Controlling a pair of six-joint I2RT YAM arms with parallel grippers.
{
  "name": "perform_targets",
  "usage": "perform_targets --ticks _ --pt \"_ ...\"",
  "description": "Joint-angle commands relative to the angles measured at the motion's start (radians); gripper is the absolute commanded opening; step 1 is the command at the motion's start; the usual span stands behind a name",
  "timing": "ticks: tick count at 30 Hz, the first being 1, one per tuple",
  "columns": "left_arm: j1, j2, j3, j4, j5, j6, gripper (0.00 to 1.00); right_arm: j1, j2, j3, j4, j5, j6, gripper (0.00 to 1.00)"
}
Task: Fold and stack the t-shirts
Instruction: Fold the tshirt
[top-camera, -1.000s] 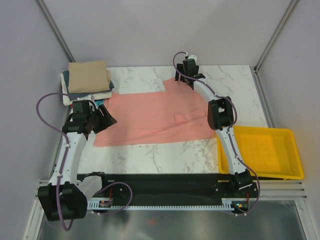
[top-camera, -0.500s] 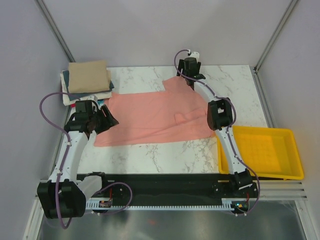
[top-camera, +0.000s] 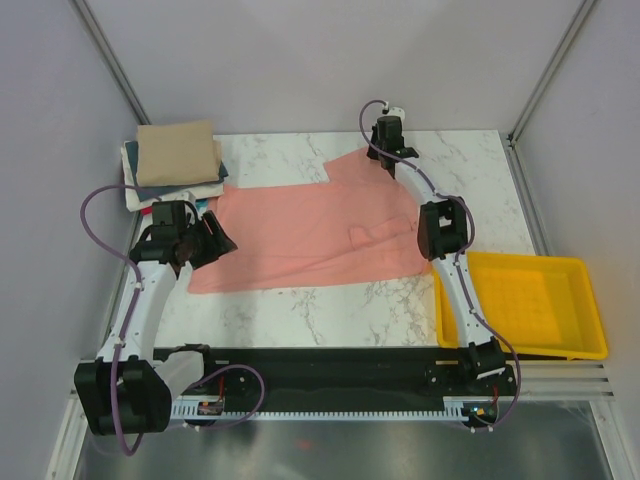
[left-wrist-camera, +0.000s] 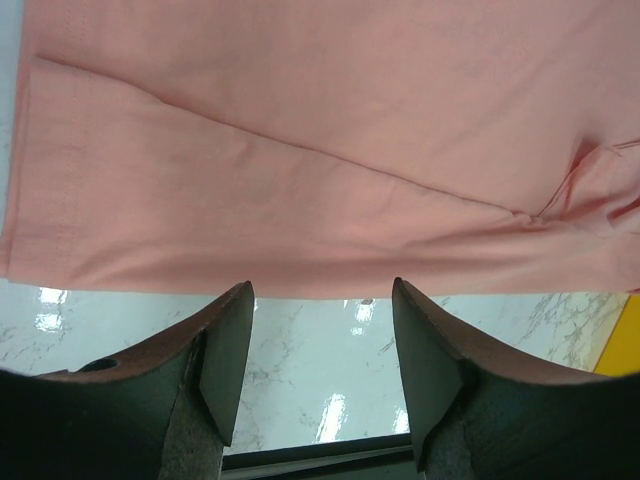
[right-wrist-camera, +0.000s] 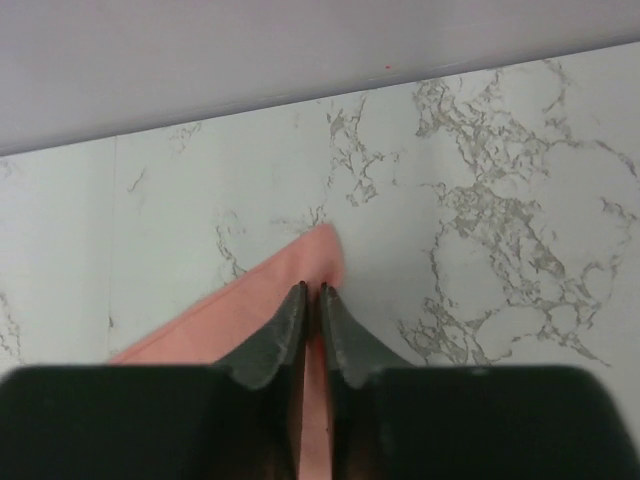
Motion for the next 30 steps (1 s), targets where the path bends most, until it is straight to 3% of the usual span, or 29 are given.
perform_targets --ticks 1,4,7,10,13,19,25,30 --pt "-0.004 0.004 0.001 0.007 -0.007 0.042 0.64 0.007 -0.003 0.001 -0.065 -0.035 0.014 0.12" --pt "-0.005 0.004 0.001 0.006 -0.011 0.042 0.64 0.004 -0.014 -0.015 -0.058 -0.032 0.001 0.0" --pt "-0.007 0.013 0.001 0.006 -0.019 0.042 0.64 0.004 -0.107 -0.119 0.035 -0.066 -0.043 0.0" --pt "-0.007 0.021 0.012 -0.008 -0.042 0.032 0.63 0.02 -0.3 -0.443 0.224 -0.087 -0.078 0.0" --pt "-0.013 -0.018 0.001 -0.022 -0.099 -0.029 0.62 0.049 -0.468 -0.579 0.317 -0.083 -0.106 0.0" --pt "-0.021 -0.031 -0.066 0.024 -0.149 -0.16 0.62 0.133 -0.748 -0.88 0.361 -0.081 -0.2 0.0" --pt "-0.036 -0.026 -0.246 0.189 -0.14 -0.27 0.6 0.168 -1.063 -1.339 0.426 -0.04 -0.177 0.0" --pt "-0.041 0.029 -0.34 0.275 -0.186 -0.274 0.6 0.173 -1.275 -1.564 0.41 -0.003 -0.157 0.0"
